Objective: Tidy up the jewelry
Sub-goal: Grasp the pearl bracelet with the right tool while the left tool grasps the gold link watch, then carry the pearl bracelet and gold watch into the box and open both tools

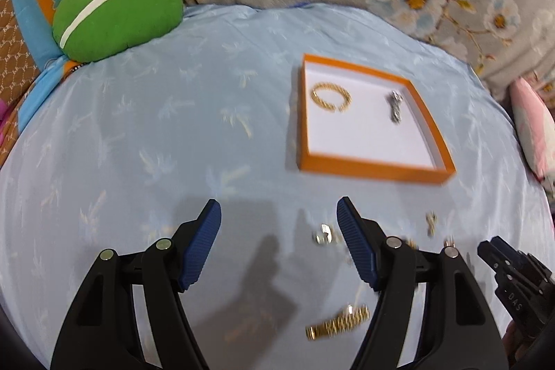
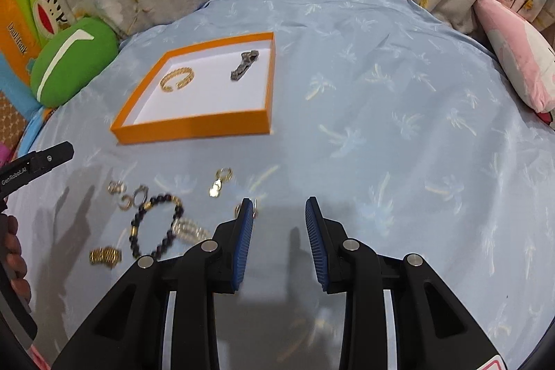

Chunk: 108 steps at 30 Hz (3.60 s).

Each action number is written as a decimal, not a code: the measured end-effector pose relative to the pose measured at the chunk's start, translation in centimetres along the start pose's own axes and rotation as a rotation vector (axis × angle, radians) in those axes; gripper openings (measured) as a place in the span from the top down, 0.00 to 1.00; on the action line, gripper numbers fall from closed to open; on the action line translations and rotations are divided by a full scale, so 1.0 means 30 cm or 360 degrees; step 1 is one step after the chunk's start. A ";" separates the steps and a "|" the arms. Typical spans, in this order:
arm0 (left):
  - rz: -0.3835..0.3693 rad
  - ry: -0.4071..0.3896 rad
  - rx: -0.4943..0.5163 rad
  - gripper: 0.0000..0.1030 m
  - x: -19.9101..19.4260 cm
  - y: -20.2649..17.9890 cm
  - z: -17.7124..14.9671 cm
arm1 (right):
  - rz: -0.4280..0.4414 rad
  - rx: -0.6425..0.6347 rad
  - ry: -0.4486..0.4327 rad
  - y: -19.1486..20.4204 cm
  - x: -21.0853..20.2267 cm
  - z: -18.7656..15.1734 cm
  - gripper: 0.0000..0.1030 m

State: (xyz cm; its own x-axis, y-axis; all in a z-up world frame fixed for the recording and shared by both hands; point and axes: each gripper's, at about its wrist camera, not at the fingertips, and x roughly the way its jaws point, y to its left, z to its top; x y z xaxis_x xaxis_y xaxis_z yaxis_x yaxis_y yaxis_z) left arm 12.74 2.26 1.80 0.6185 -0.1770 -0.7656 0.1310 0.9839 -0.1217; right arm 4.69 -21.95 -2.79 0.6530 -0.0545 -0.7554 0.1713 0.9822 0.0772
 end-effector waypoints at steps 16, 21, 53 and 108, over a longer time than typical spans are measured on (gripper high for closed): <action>-0.0105 0.0184 0.0072 0.30 -0.037 -0.041 -0.291 | 0.0132 -0.0234 0.0018 0.114 0.008 -0.073 0.70; -0.0099 0.0176 0.0060 0.30 -0.038 -0.033 -0.291 | 0.0185 -0.0272 0.0043 0.142 0.058 -0.036 0.70; -0.0287 0.0185 0.0279 0.71 -0.001 -0.138 -0.294 | 0.0174 -0.0045 0.0180 0.061 0.027 -0.139 0.86; -0.0333 -0.0231 0.0239 0.89 -0.131 -0.191 0.115 | 0.0219 -0.0032 -0.0161 0.075 -0.051 0.235 0.87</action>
State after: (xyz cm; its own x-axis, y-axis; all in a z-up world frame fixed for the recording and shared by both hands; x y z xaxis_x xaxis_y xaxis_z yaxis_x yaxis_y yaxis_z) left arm 12.24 -2.78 7.69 0.6688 -0.3879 -0.6342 0.3739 0.9129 -0.1641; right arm 9.28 -20.92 3.12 0.7404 0.0641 -0.6691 0.0609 0.9850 0.1617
